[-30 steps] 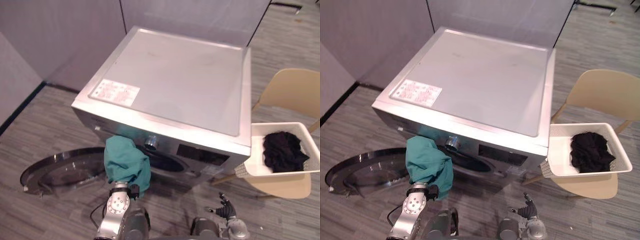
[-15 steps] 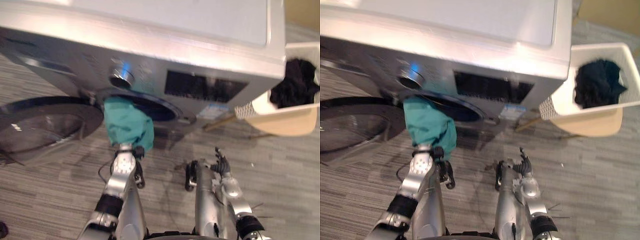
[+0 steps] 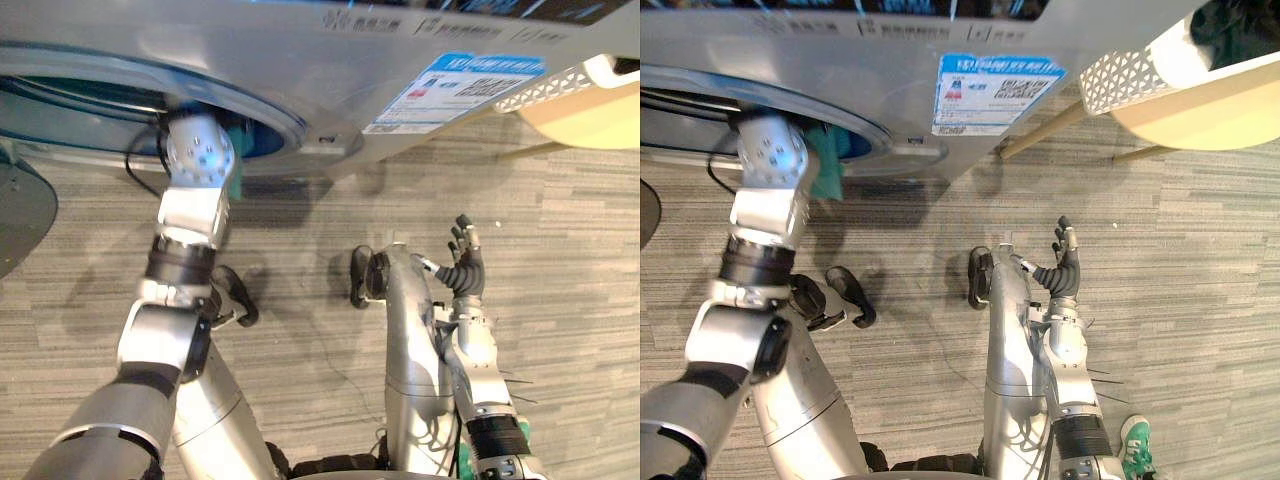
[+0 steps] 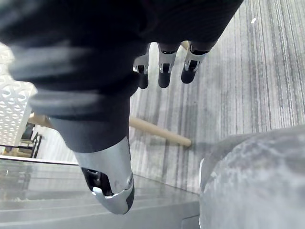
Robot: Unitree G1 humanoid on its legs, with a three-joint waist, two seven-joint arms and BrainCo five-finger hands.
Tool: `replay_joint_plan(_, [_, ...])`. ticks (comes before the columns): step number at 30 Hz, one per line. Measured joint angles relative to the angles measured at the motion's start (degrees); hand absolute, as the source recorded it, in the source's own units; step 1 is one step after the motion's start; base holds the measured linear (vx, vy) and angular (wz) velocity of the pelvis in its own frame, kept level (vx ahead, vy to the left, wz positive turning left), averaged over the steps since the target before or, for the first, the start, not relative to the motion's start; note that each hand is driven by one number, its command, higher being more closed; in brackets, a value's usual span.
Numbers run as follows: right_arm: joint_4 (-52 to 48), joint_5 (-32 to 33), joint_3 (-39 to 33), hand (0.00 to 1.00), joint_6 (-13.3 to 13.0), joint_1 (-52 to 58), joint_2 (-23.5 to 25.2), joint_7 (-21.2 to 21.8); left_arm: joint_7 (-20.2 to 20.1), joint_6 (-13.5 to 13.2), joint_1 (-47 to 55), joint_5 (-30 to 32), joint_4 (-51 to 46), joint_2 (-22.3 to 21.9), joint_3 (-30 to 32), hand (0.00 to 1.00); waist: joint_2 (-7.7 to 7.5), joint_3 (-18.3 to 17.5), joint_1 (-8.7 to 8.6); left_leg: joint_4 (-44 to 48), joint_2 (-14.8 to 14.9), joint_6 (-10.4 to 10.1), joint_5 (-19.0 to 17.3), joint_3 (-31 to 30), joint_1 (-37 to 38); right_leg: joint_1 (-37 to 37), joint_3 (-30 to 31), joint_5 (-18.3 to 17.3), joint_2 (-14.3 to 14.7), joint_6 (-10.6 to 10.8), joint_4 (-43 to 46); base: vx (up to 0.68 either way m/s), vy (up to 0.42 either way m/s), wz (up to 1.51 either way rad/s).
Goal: Pick up the laundry basket with both hands and put the clothes into the washing machine.
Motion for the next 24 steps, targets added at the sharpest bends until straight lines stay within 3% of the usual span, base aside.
replay_joint_plan(2, [-0.28, 0.47, -0.16, 0.0, -0.61, -0.02, 0.02, 0.46, 0.08, 0.15, -3.62, 1.18, 1.92, 1.98, -1.71, 1.0, -0.24, 0.13, -0.28, 0.2, 0.17, 0.01, 0.0, -0.05, -0.86, -0.82, 0.02, 0.08, 0.15, -0.05, 0.02, 0.02, -0.014, -0.09])
replay_joint_plan(3, [-0.79, 0.6, -0.22, 0.0, -1.08, -0.02, 0.11, 0.73, 0.51, 0.7, -6.48, 3.52, 3.65, 3.52, -2.97, 0.0, -0.34, 0.18, -0.39, 0.4, 0.47, 0.02, 0.0, -0.17, -1.75, -1.56, -0.01, 0.17, 0.44, 0.05, 0.02, 0.03, -0.015, -0.14])
replay_joint_plan(7, [-2.47, 2.25, -0.6, 0.0, -3.2, -0.17, 0.01, 2.19, 0.95, 3.04, -13.89, 14.73, 9.67, 7.45, -7.42, 0.0, -0.46, 0.43, -0.63, 1.12, 0.79, 0.16, -0.06, -0.47, -4.66, -4.32, -0.02, 0.48, 0.74, 0.15, 0.41, 0.04, -0.013, -0.09])
replay_joint_plan(10, [-3.42, 3.44, -0.71, 0.0, -5.2, 0.08, -0.1, 3.09, 0.6, 6.43, -19.26, 23.98, 15.63, 8.37, -10.98, 0.0, -0.69, 0.95, -0.65, 1.5, 0.74, 0.16, -0.05, -0.89, -6.33, -5.71, -0.2, 0.36, 0.65, 0.39, 0.98, 0.01, -0.005, 0.0])
replay_joint_plan(11, [-3.5, 3.64, -0.7, 0.0, -5.25, 0.09, -0.11, 3.13, 0.49, 6.77, -19.79, 24.55, 16.25, 8.38, -11.24, 0.0, -0.79, 1.02, -0.68, 1.5, 0.73, 0.13, -0.06, -0.89, -6.47, -5.84, -0.2, 0.37, 0.63, 0.39, 1.02, 0.02, -0.034, 0.03])
replay_joint_plan(14, [-3.96, 5.13, -1.38, 0.0, -5.4, 0.18, 0.01, 4.43, -3.6, 10.13, -22.71, 31.04, 21.41, 8.42, -12.16, 0.0, -0.75, 1.19, -0.69, 1.92, 0.64, -0.23, -0.16, -1.2, -7.78, -6.5, -0.65, 0.42, 0.54, 0.33, 1.15, 0.0, 0.0, 0.0])
replay_joint_plan(20, [-4.69, 7.62, -2.37, 0.0, -5.64, 0.93, -0.18, 6.87, -9.36, 13.11, -23.12, 32.99, 27.49, 7.97, -8.99, 0.0, -0.94, 1.42, -0.54, 3.04, -0.38, 0.08, 0.06, -2.21, -9.02, -7.27, -0.65, 0.23, -0.19, 0.21, 2.95, 0.03, -0.026, 0.09])
replay_joint_plan(24, [-4.69, 7.78, -2.68, 0.0, -5.74, 1.16, -0.21, 6.86, -8.98, 13.18, -23.12, 32.5, 27.63, 7.7, -4.53, 0.0, -0.97, 1.44, -0.4, 3.21, -1.12, 0.12, 0.08, -2.22, -8.92, -7.23, -0.33, 0.09, -0.47, 0.28, 3.44, 0.04, -0.019, 0.07])
